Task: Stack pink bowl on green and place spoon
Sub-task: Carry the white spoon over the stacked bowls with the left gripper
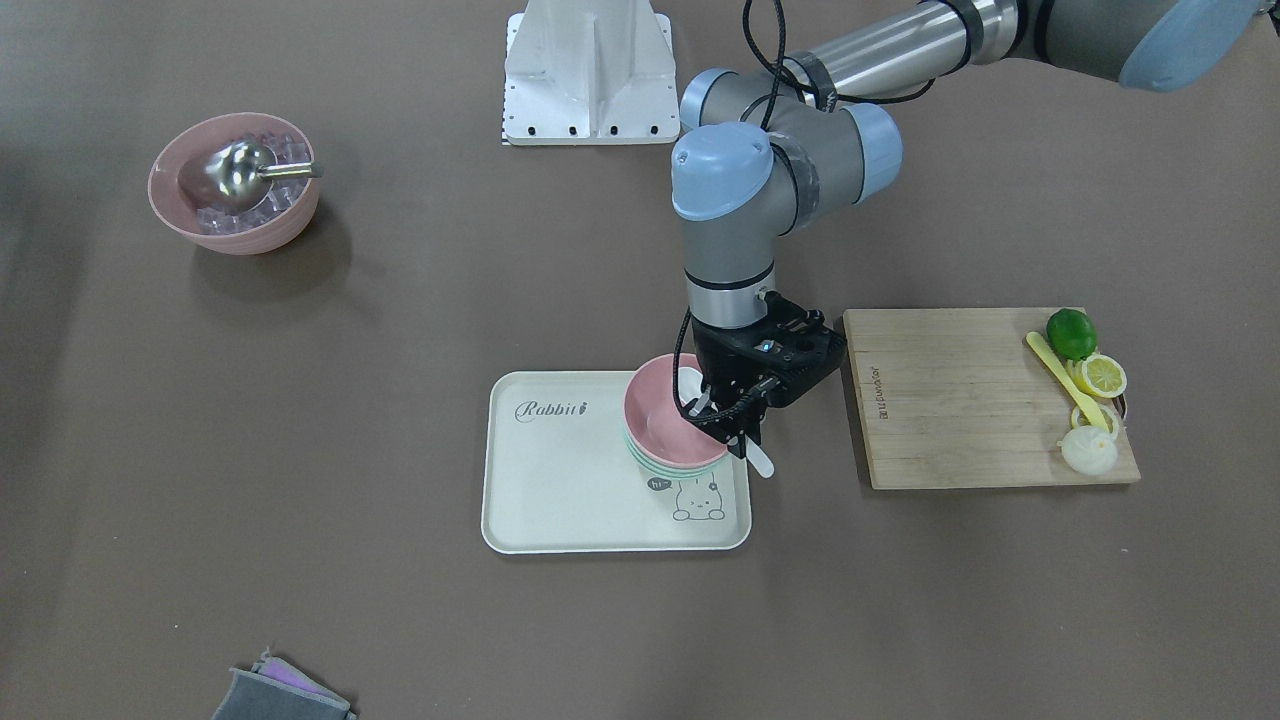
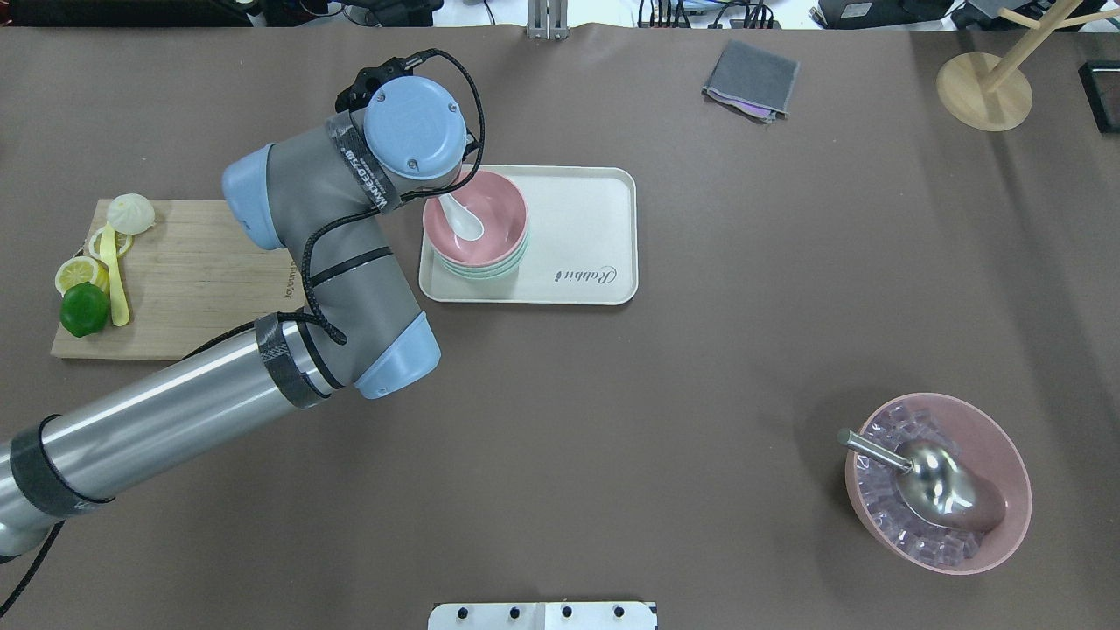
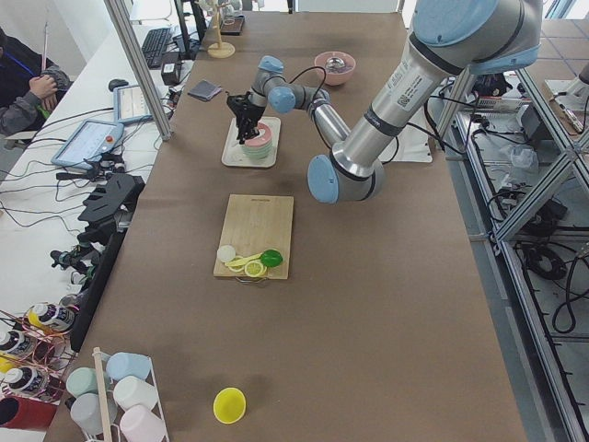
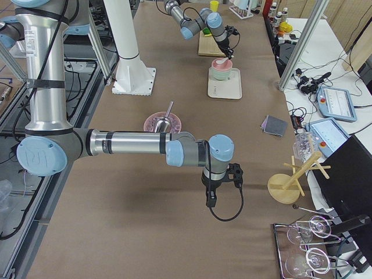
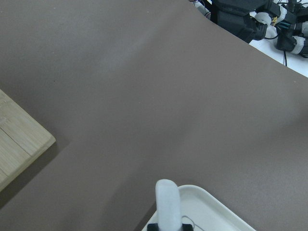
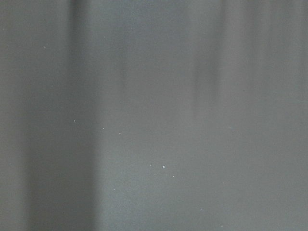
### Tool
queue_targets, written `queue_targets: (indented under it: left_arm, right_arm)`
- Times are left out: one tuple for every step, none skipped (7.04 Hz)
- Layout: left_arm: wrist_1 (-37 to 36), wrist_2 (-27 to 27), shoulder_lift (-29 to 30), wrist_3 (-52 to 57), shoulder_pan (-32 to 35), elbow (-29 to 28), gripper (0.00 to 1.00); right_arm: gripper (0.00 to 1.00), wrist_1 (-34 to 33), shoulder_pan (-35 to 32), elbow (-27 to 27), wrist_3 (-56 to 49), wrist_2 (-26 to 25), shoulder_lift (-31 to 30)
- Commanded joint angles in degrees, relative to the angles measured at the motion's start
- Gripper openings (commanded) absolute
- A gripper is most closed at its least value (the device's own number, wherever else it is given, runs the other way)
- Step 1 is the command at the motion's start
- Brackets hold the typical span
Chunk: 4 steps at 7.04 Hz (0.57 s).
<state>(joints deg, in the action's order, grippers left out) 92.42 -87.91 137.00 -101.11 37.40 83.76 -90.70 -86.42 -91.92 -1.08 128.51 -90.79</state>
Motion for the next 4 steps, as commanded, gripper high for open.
queue_targets:
  left_arm:
    - [0.13, 0.1, 0.11, -0.22, -0.39, 0.17, 0.25]
    - [0.21, 0.1, 0.2, 0.21, -0.39, 0.26, 0.65]
    - [0.21, 0.1, 0.11, 1.17, -0.39, 1.22, 0.97]
    - [-0.05, -0.16, -0.15, 2.58, -0.31, 3.23, 0.98]
  right_arm:
    - [1.0, 0.0, 0.03, -0.19, 0.02, -0.01, 0.09]
    - [1.0, 0.0, 0.03, -0.19, 0.02, -0.01, 0.26]
    - [1.0, 0.09, 0.03, -0.28, 0.02, -0.01, 0.26]
    - [1.0, 0.09, -0.06, -0.37, 0.02, -0.01, 0.26]
